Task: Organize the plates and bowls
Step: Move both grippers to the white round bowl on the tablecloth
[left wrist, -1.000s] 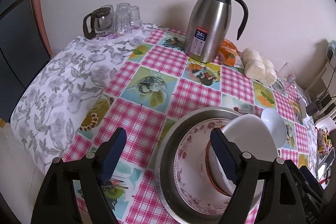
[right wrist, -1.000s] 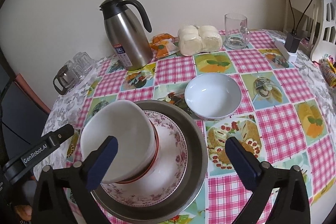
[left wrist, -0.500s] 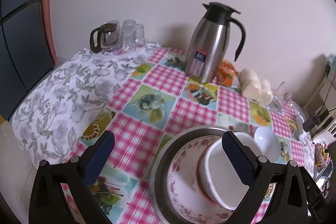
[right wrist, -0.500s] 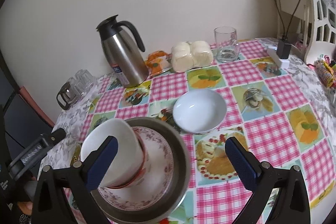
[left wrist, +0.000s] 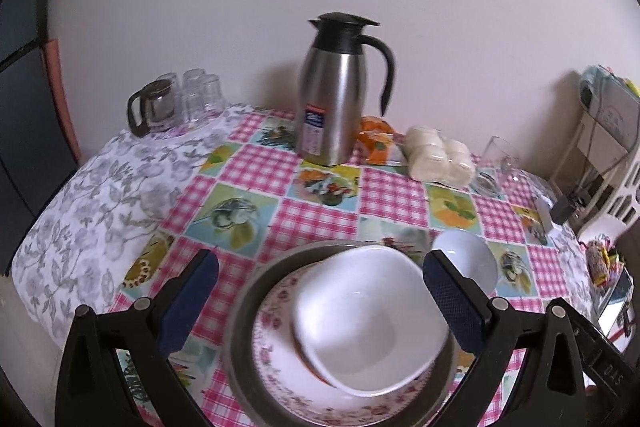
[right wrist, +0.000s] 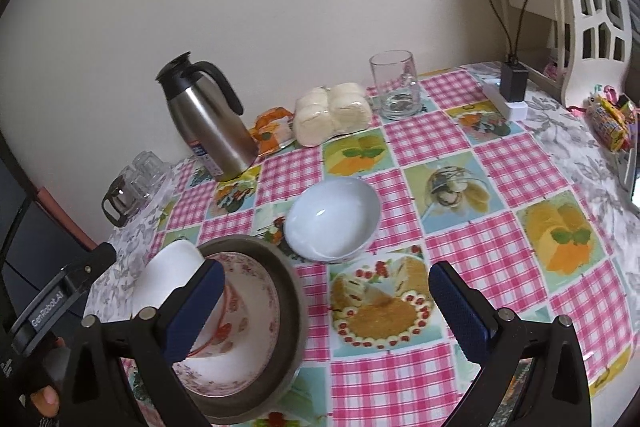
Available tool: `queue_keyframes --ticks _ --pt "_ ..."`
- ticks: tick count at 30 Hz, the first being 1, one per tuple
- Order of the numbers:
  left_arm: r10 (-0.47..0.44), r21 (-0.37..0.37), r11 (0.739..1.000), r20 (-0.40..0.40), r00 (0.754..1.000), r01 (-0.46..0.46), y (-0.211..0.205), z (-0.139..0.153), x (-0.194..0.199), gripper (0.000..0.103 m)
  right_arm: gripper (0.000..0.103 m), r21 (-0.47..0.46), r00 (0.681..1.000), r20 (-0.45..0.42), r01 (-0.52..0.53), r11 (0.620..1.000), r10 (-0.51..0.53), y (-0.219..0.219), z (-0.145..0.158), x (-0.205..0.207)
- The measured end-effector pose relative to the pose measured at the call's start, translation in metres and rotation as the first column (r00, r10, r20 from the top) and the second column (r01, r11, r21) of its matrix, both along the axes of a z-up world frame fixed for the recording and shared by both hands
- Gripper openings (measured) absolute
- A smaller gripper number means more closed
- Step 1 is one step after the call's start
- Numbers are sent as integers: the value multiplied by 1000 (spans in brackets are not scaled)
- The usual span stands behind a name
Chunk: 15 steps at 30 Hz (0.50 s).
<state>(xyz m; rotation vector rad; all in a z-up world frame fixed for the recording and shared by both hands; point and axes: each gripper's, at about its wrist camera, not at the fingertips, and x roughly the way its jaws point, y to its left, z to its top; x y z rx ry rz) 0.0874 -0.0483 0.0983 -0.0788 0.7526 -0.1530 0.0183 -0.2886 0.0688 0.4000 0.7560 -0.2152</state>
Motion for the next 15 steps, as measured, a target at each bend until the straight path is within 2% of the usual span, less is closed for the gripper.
queue_keyframes --ticks 7,15 --pt "-77 25 997 -4 997 78 -33 0 -1 102 103 46 997 7 72 996 -73 -36 -6 -9" --pt "-218 -25 976 -130 967 217 -80 -11 25 102 103 93 992 -24 126 988 -124 -68 -30 0"
